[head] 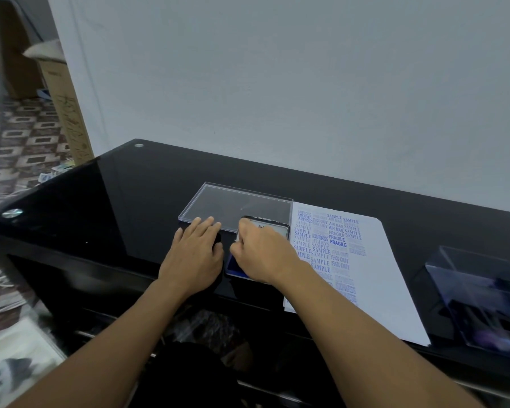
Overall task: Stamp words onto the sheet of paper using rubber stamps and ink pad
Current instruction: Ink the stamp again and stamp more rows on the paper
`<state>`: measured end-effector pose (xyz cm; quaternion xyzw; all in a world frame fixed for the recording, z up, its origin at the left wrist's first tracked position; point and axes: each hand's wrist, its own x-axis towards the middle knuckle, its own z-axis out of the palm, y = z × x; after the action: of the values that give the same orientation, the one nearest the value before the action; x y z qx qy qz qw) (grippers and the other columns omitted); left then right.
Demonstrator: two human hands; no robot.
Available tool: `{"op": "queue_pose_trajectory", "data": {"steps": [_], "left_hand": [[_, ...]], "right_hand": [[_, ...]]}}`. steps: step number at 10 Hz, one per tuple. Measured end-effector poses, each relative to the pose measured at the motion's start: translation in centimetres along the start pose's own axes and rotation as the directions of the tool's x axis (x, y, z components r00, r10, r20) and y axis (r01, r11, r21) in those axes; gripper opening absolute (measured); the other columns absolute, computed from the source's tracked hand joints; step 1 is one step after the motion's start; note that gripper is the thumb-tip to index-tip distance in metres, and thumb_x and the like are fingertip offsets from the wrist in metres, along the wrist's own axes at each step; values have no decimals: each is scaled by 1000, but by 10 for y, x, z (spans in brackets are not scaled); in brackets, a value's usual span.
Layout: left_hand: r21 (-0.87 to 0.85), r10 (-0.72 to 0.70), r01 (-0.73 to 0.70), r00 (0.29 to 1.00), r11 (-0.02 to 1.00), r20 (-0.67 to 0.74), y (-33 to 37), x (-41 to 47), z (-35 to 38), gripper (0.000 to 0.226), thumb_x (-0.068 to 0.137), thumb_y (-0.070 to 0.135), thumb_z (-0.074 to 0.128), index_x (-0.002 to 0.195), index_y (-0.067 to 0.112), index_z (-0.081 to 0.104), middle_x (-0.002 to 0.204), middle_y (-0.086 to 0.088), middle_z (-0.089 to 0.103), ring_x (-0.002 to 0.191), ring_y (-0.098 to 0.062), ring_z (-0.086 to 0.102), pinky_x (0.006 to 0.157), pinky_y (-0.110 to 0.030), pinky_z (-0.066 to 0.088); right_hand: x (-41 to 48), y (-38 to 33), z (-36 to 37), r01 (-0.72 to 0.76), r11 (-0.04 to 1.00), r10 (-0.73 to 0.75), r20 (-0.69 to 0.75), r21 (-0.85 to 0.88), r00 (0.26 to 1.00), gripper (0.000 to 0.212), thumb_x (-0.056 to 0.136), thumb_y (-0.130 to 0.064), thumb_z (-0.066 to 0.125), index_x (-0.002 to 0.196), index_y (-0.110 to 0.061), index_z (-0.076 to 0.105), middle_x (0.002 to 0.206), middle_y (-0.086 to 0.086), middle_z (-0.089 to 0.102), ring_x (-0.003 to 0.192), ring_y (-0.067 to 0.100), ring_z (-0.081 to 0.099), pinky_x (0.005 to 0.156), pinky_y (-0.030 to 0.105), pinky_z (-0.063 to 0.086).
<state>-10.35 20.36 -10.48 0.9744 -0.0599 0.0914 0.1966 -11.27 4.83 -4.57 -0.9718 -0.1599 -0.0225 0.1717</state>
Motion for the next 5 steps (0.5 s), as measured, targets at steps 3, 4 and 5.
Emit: {"op": "queue_pose_trajectory", "data": {"steps": [3,4,5], "left_hand": [[1,1,-1,1000,1000,0,0,1,0,52,104,32,32,155,22,25,164,4,18,152,-15,5,123,-44,7],[4,2,-2,1000,1000,2,-1,1,0,53,104,32,32,155,21,25,164,4,17,152,-15,5,122,-44,7],[4,-1,1,1000,1000,2,0,0,0,53,104,32,33,155,22,25,164,4,17,152,-15,5,123,-44,7]], "right_hand": [[4,3,3,-8,1000,8,-5,17,1000,14,96,-28,44,93,-14,42,83,10,58,76,31,53,60,35,36],[5,4,4,-12,1000,13,-9,27,1000,14,95,-28,45,94,-14,44,84,11,61,77,32,56,61,36,39],[4,4,3,-12,999,13,-11,35,1000,14,95,-28,45,93,-14,43,83,11,60,76,32,55,60,35,37]]}}
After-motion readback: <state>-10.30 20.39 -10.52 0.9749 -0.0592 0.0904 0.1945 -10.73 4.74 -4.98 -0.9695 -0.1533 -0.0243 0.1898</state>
